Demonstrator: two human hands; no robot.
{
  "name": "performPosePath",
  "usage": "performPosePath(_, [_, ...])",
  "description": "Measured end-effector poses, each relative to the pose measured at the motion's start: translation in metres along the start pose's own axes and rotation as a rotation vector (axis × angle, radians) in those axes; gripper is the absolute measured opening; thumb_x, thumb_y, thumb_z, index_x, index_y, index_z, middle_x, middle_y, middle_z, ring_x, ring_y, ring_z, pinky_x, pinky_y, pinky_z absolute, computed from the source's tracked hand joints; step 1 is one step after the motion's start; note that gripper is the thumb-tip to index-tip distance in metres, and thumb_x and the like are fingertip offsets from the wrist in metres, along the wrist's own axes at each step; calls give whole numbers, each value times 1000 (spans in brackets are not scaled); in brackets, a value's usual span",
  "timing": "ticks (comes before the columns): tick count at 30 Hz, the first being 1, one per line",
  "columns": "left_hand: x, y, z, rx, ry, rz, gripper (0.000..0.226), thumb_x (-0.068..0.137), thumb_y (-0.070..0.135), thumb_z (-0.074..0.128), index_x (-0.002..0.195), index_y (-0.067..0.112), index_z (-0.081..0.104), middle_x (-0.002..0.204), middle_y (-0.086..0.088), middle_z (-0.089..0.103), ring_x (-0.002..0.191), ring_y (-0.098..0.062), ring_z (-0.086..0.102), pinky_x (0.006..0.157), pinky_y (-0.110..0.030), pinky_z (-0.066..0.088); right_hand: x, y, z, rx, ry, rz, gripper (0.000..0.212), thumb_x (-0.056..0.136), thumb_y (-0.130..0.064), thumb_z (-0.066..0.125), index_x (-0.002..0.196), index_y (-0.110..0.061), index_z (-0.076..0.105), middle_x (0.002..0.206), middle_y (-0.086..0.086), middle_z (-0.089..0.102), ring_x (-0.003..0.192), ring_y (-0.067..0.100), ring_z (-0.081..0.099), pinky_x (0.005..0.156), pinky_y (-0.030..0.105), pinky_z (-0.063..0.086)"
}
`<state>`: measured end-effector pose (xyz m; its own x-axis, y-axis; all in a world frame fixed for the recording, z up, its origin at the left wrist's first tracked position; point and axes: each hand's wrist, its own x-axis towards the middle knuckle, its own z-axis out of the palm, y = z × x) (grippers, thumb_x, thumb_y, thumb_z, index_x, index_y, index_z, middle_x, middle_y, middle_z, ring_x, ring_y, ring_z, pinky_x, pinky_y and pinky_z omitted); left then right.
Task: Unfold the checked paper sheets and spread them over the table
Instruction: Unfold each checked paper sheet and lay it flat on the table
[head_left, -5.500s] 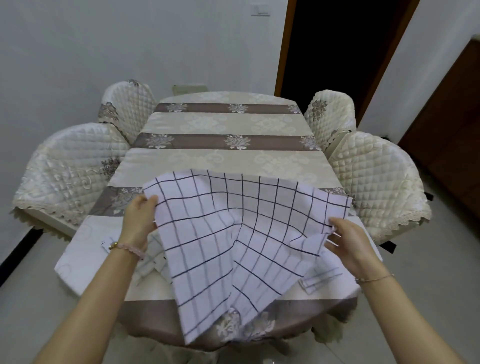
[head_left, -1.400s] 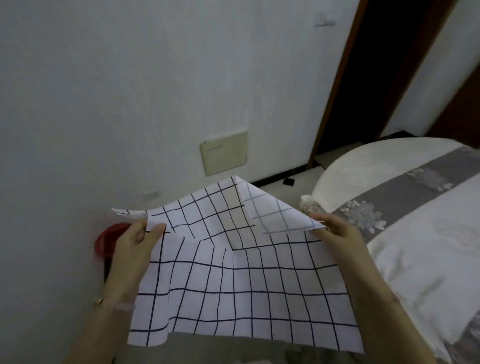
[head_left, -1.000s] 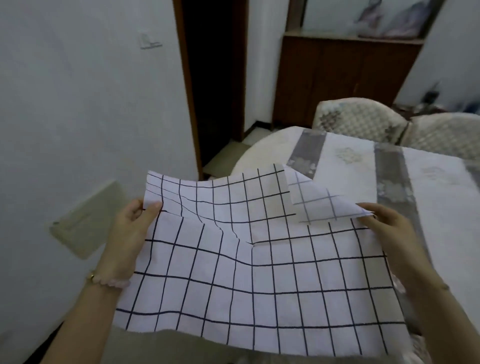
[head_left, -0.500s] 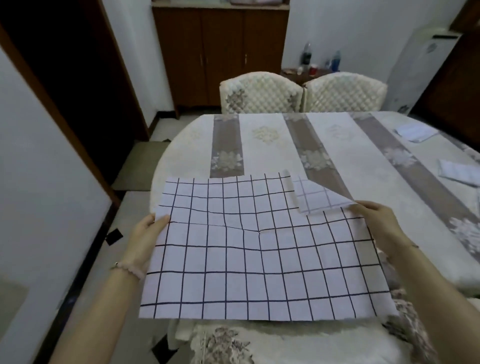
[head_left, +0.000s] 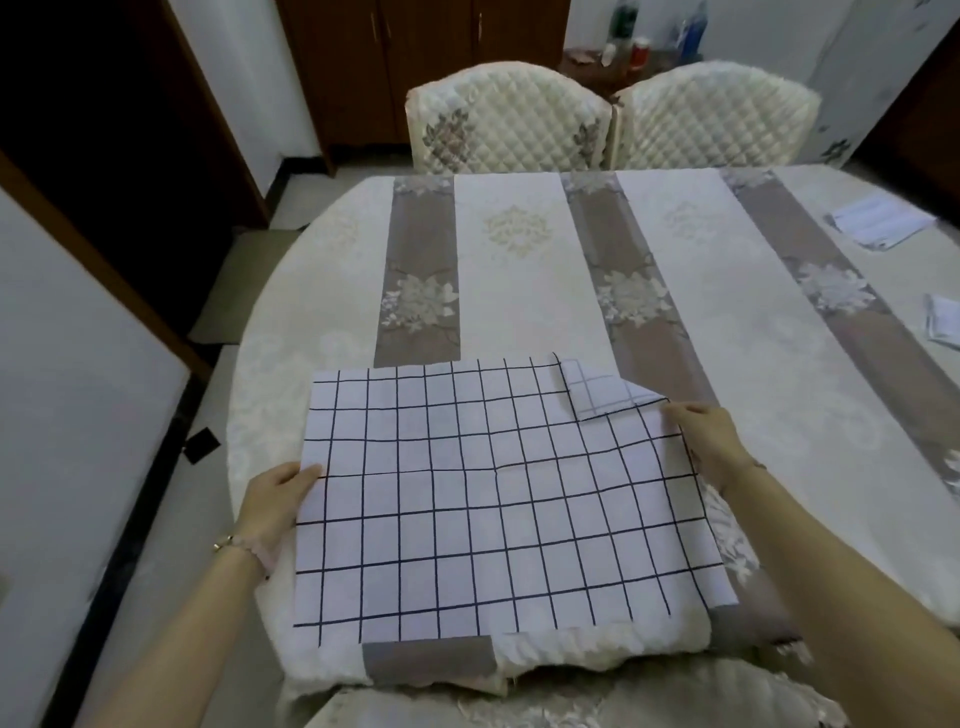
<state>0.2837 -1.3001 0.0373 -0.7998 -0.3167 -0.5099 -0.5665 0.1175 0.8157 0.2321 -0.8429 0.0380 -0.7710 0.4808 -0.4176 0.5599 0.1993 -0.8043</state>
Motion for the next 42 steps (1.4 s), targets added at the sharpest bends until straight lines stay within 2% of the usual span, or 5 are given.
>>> performPosePath(7, [3, -10, 20, 123, 30, 61, 20, 87, 13, 62, 66, 12, 60, 55, 6, 62, 57, -15, 55, 54, -24, 40, 25, 16, -3, -111, 36, -1, 22, 55, -16, 57, 75, -18, 67, 75, 5, 65, 65, 29, 59, 56, 37, 51])
performPosePath(18, [-4, -14, 29, 240, 133, 88, 34, 88, 23, 62, 118, 11, 51, 110, -9, 59, 99, -25, 54, 84, -33, 41, 1, 21, -13, -158, -14, -12, 29, 85, -18, 59, 61, -10, 48, 59, 7, 42, 55, 21, 37, 53, 26, 29])
performPosePath(30, [-37, -43, 4, 283, 70, 13, 34, 85, 3, 60, 118, 7, 51, 110, -20, 62, 89, -30, 59, 83, -38, 48, -40, 75, -59, -140, -61, 13, 27, 82, -4, 64, 108, -12, 62, 72, 7, 58, 51, 18, 47, 38, 16, 38])
performPosePath(36, [-32, -42, 19, 268, 126, 81, 29, 85, 9, 61, 113, 12, 53, 111, -14, 63, 96, -27, 57, 85, -36, 45, -39, 86, -56, -132, 56, -51, 30, 82, -9, 64, 111, -13, 64, 107, 15, 66, 90, 28, 59, 79, 37, 48])
performPosePath(42, [-39, -36, 33, 509, 235, 155, 35, 86, 6, 55, 120, 5, 50, 108, -15, 60, 91, -30, 54, 77, -34, 41, -44, 86, -55, -335, 152, -113, 34, 85, -12, 59, 119, -11, 57, 112, 15, 63, 97, 32, 58, 79, 37, 45])
